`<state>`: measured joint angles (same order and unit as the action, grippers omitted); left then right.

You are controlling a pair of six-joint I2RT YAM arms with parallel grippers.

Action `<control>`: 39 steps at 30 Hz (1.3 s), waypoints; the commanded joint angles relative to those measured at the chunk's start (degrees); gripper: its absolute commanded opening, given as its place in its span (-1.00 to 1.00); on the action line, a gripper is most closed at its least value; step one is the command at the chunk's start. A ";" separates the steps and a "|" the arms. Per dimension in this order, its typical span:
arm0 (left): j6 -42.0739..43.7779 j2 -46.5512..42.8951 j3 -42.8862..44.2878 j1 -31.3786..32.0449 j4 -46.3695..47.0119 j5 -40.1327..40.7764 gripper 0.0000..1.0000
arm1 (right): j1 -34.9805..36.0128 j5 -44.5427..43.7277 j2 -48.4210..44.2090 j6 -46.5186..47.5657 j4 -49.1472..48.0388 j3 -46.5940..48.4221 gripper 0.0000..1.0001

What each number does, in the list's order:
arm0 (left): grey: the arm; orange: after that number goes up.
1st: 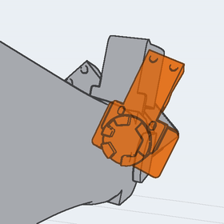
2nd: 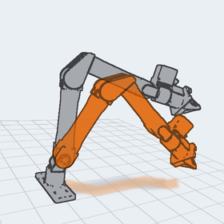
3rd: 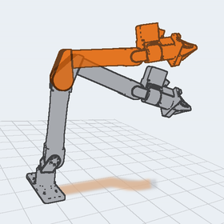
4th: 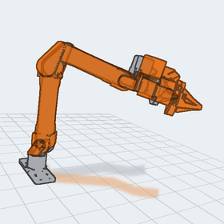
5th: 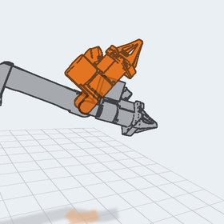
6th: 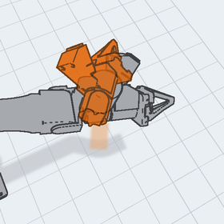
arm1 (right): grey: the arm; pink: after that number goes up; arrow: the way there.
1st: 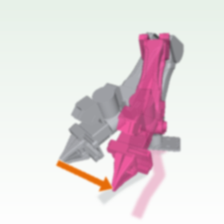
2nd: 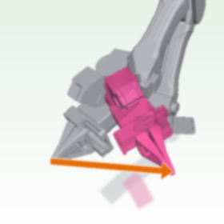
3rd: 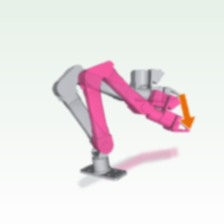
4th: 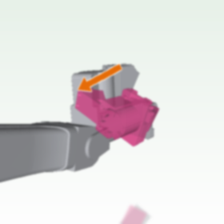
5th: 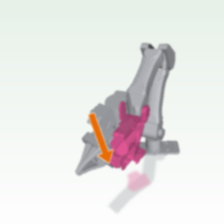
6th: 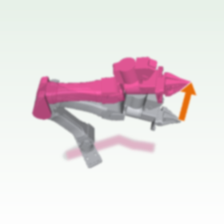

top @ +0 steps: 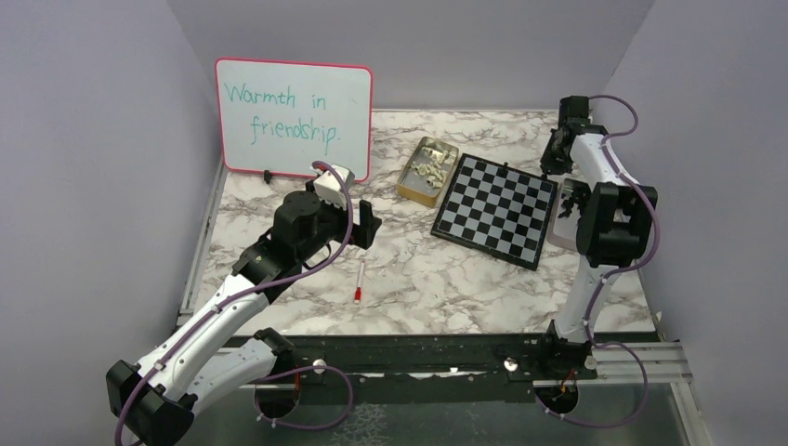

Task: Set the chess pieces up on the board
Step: Place the chess piece on the chessboard.

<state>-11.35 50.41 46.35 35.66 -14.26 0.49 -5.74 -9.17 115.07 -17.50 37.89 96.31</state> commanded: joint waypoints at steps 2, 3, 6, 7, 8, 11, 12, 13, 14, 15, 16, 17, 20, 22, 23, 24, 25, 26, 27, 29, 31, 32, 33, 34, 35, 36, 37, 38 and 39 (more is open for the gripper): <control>0.03 -0.95 -0.50 0.29 1.05 -0.41 0.98 | -0.30 0.00 3.45 -0.28 2.79 3.45 -0.66; 0.05 -0.98 -0.58 0.29 1.02 -0.40 0.98 | -0.32 0.10 4.10 -0.18 3.52 4.15 -0.65; 0.13 -0.74 -0.53 0.29 1.02 -0.35 0.98 | -0.31 -1.44 5.66 -0.72 5.94 6.03 -0.65; 0.11 -0.75 -0.54 0.29 0.99 -0.40 0.98 | -0.30 -2.01 5.95 -0.85 6.40 6.26 -0.65; 0.11 -0.70 -0.53 0.29 1.05 -0.40 0.98 | -0.32 -2.52 6.18 -1.06 6.64 6.38 -0.65; 0.11 -0.73 -0.51 0.29 1.05 -0.40 0.98 | -0.32 -3.38 6.91 -1.31 7.10 6.51 -0.65; 0.11 -0.66 -0.51 0.29 1.00 -0.40 0.98 | -0.32 -3.55 7.14 -1.42 7.52 6.71 -0.65; 0.10 -0.71 -0.51 0.29 1.01 -0.46 0.98 | -0.28 -3.64 7.38 -1.59 7.89 6.96 -0.64; 0.10 -0.69 -0.62 0.29 0.99 -0.43 0.98 | -0.32 -3.87 7.51 -1.65 8.12 6.97 -0.64; 0.10 -0.82 -0.57 0.29 1.03 -0.41 0.98 | -0.33 -3.96 7.58 -1.85 8.32 6.97 -0.64; 0.18 -0.72 -0.57 0.29 1.00 -0.42 0.98 | -0.32 -4.02 7.62 -1.92 8.28 6.85 -0.64; 0.19 -0.79 -0.54 0.31 0.99 -0.38 0.98 | -0.31 -4.09 7.63 -1.88 8.14 6.68 -0.63; 0.18 -0.69 -0.57 0.29 0.99 -0.29 0.98 | -0.31 -4.02 8.07 -1.58 7.88 6.84 -0.61; 0.19 -0.65 -0.56 0.35 1.01 -0.38 0.98 | -0.33 -4.28 8.55 -1.53 8.20 7.20 -0.61; 0.19 -0.54 -0.63 0.32 0.99 -0.34 0.98 | -0.29 -4.54 8.69 -1.54 8.25 7.37 -0.61; 0.18 -0.53 -0.60 0.36 0.99 -0.40 0.98 | -0.28 -4.85 8.76 -1.61 8.21 7.23 -0.61; 0.19 -0.43 -0.55 0.33 1.00 -0.41 0.98 | -0.32 -5.02 8.77 -1.66 7.97 7.04 -0.61; 0.19 -0.37 -0.48 0.37 0.99 -0.42 0.98 | -0.29 -5.27 8.77 -1.66 7.75 6.94 -0.61; 0.16 -0.44 -0.47 0.36 0.99 -0.43 0.98 | -0.32 -5.52 8.84 -1.54 7.61 6.81 -0.61; 0.28 -0.75 -0.60 0.32 0.98 -0.27 0.98 | -0.32 -6.51 9.17 -1.40 7.62 6.99 -0.61; 0.15 -0.69 -0.52 0.33 0.99 -0.23 0.98 | -0.32 -7.07 9.50 -1.32 7.67 7.14 -0.61; 0.19 -0.47 -0.51 0.29 0.99 -0.32 0.98 | -0.33 -7.09 9.68 -1.31 7.64 7.18 -0.61; 0.19 -0.41 -0.40 0.31 1.07 -0.38 0.98 | -0.33 -6.89 9.85 -1.24 7.64 7.20 -0.61; 0.19 -0.35 -0.46 0.32 1.00 -0.40 0.98 | -0.33 -6.67 10.02 -1.24 7.52 7.12 -0.61; 0.15 -0.44 -0.46 0.33 1.01 -0.36 0.98 | -0.32 -6.43 10.15 -1.23 7.36 7.00 -0.61; 0.20 -0.46 -0.45 0.31 0.99 -0.29 0.98 | -0.33 -6.39 10.36 -1.27 7.30 6.95 -0.60; 0.27 -0.48 -0.44 0.32 0.97 -0.17 0.98 | -0.28 -6.39 10.50 -1.31 7.28 6.96 -0.60; 0.28 -0.46 -0.44 0.36 0.92 -0.14 0.98 | -0.31 -6.38 10.60 -1.31 7.22 7.02 -0.60; 0.28 -0.43 -0.48 0.30 0.90 -0.12 0.98 | -0.29 -6.32 10.69 -1.31 7.20 7.03 -0.59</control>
<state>-11.35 50.37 46.35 35.75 -14.26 0.47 -5.74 -14.17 123.50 -18.48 44.40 102.00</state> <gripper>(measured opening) 0.990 0.200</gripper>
